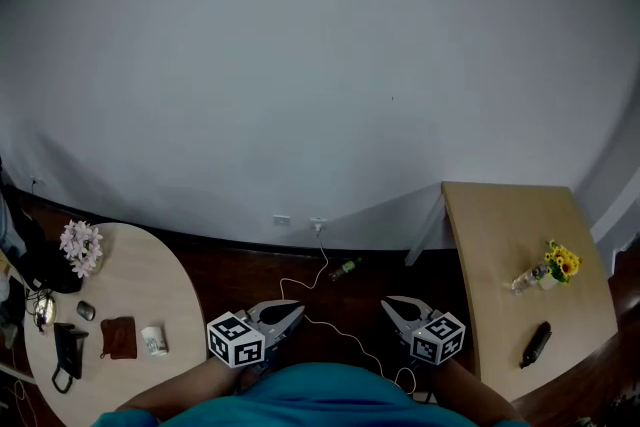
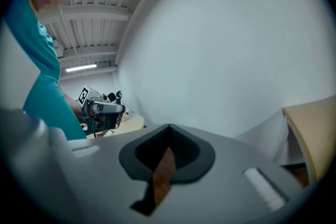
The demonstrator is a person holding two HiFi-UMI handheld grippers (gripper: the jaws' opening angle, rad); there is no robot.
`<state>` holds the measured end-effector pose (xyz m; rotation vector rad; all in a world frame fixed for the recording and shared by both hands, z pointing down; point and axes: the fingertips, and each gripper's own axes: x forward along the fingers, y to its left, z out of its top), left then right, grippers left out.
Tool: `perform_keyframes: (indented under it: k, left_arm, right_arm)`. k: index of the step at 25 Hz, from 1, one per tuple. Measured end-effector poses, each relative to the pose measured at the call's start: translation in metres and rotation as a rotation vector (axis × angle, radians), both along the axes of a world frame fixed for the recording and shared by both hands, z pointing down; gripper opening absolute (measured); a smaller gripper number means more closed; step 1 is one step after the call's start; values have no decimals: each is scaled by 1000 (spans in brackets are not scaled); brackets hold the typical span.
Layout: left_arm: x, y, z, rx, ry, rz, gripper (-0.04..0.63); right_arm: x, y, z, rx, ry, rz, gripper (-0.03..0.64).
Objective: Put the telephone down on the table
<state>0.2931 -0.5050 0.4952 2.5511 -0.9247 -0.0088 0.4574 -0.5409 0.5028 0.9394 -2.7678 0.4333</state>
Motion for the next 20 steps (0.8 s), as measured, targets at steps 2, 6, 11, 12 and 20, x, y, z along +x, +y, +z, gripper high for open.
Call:
perform_keyframes:
  k: [2,6,11,12,20]
  left_arm:
    - [-2,-8,2,-4,1,12,6]
    - [-7,-22,0,-1,15,24,6]
    - [-7,-32,3,-6,9,42,6]
    - [-7,-33,2,-6,11,43,6]
    - [-3,-40,2,-10,10,55,6]
  right_arm:
    - [0,-3,-2,5,5,10,2]
    - [-1,-10,-3,5,17,24,2]
    - [-1,-21,-8,12,15,35,2]
    - [-1,-23,-8,13,16,33,2]
    - [0,-30,-6,8,20,32,2]
